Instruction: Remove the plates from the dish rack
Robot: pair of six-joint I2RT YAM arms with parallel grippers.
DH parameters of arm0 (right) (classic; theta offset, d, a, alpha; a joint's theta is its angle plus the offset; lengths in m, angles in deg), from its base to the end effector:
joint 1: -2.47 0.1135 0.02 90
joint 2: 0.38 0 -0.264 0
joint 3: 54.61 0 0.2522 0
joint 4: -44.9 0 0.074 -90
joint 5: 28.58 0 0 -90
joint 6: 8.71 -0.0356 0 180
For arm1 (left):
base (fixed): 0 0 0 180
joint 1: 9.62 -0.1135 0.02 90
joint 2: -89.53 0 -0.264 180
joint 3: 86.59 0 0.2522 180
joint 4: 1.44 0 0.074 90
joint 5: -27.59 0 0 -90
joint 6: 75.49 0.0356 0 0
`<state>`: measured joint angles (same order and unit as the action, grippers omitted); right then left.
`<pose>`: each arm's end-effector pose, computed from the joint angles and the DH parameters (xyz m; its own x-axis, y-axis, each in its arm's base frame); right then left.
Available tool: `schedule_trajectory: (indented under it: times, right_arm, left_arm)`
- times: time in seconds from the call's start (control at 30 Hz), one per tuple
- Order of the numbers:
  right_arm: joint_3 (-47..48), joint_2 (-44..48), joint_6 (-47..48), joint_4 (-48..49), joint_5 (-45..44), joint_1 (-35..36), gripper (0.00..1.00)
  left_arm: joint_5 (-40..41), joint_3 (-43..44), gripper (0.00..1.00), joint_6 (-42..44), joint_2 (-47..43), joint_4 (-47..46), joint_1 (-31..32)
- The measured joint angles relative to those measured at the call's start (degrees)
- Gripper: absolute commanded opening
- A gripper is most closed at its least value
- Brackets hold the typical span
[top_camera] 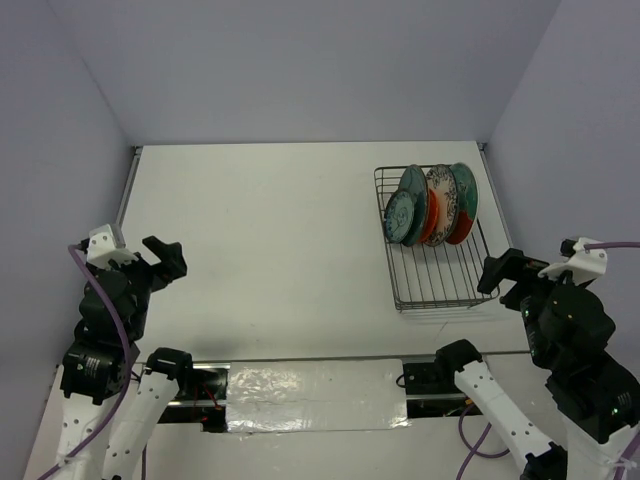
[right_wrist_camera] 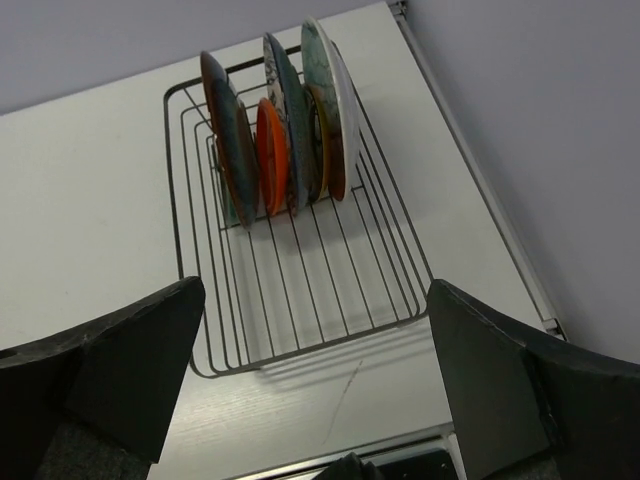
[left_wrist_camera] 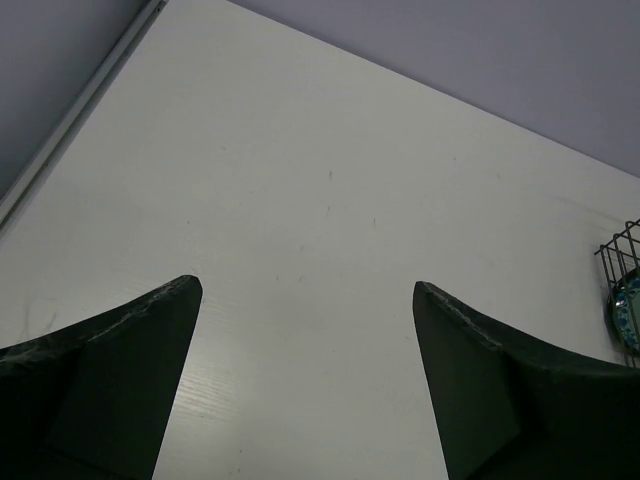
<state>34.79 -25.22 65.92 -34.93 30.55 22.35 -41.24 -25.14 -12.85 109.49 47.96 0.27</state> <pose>-0.0035 -0.0207 0.4246 -0.1928 0.1722 -0.9660 0.2330 0.9643 0.1254 0.0682 0.0012 0.3559 -0.0321 -0.4294 -0.9025 -0.2330 0.8813 -0.4111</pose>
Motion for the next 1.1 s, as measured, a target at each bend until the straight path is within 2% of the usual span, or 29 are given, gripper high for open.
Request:
schedule_trajectory:
  times: [0.3,0.57,0.7,0.93,1.1]
  right_arm:
    - [-6.84,-1.68,0.79,2.67,4.35,0.0,1.0]
    - [-3.76,-13.81,1.88,4.5,10.16,0.0,1.0]
    - [-3.32,-15.72,2.51,6.71,11.34,0.0,1.0]
    - [2.34,-16.65,6.36,8.68,4.39,0.0,1.0]
    - [9.66,-27.78,12.02,12.15,-0.79,-0.02,0.99]
  left_arm:
    - [-1.03,-0.11,0.99,0.07,0.92,-0.09,0.0]
    - [-2.03,-0.13,1.0,0.09,1.97,-0.09,0.0]
    - [-2.03,-0.13,1.0,0.09,1.97,-0.11,0.0]
    - [-2.03,-0.13,1.0,0.09,3.61,-0.09,0.0]
    - [-2.01,-0.15,1.0,0.09,4.13,-0.11,0.0]
